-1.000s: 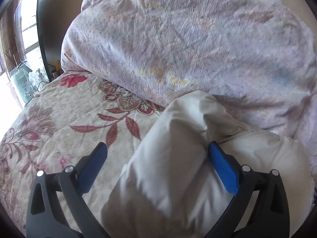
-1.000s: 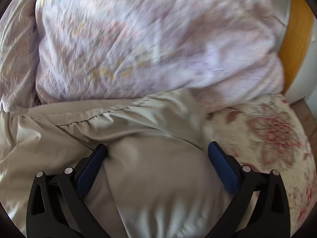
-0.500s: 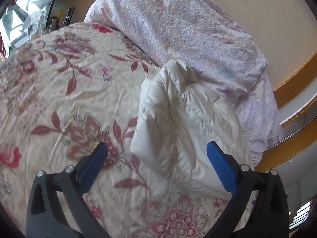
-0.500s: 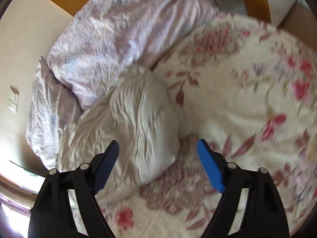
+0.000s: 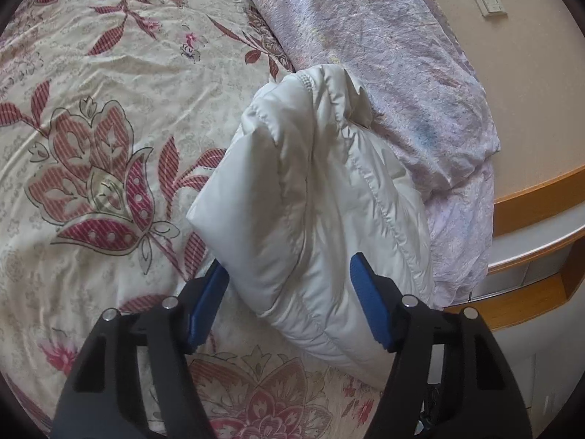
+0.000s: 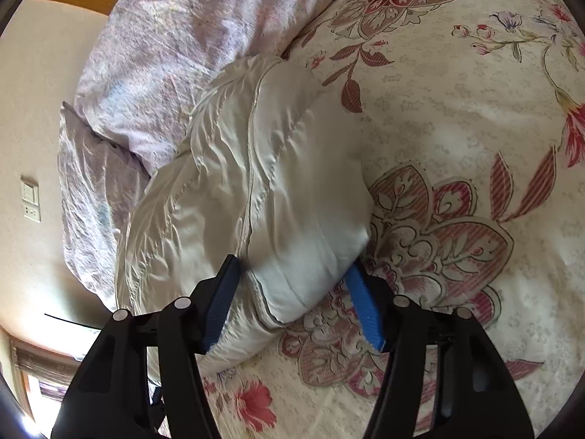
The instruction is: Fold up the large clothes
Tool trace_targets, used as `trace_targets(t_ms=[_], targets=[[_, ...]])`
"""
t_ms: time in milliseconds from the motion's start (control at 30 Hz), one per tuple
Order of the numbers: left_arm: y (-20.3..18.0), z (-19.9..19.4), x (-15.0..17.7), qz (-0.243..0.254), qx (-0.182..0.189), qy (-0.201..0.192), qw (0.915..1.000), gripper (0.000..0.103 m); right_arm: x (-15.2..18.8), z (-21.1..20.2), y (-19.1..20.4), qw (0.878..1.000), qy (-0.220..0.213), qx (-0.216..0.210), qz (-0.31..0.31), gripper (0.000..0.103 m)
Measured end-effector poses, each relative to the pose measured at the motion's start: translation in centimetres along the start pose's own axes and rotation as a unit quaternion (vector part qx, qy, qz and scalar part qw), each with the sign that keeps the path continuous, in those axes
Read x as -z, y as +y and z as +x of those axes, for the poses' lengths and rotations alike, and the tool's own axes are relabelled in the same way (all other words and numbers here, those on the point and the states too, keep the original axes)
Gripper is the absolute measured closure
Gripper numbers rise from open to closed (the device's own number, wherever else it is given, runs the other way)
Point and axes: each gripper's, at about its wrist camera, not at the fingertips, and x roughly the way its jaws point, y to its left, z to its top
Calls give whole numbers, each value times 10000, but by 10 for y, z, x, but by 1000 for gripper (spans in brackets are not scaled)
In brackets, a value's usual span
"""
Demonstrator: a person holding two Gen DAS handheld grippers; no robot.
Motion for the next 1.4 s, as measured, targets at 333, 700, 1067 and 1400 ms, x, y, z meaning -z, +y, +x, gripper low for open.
trace_targets(t_ms=[333,700,1067,1400], targets=[[16,-7,-4,-394,447,-297,9978,79,3,-8,-2,9979,-420,-482,-109,76],[18,-71,-8,-170,720,-571,9956,84,40,-51,29,9896,-368,-973,-990,81],[87,-163,36,-364,539,-743,9951,84,121,-79,18,9798,164,-1055,-1692,81],[109,-176,54,-421,261,-911,9946,59,146,-94,15,9770,-98,-123,-2127,50]])
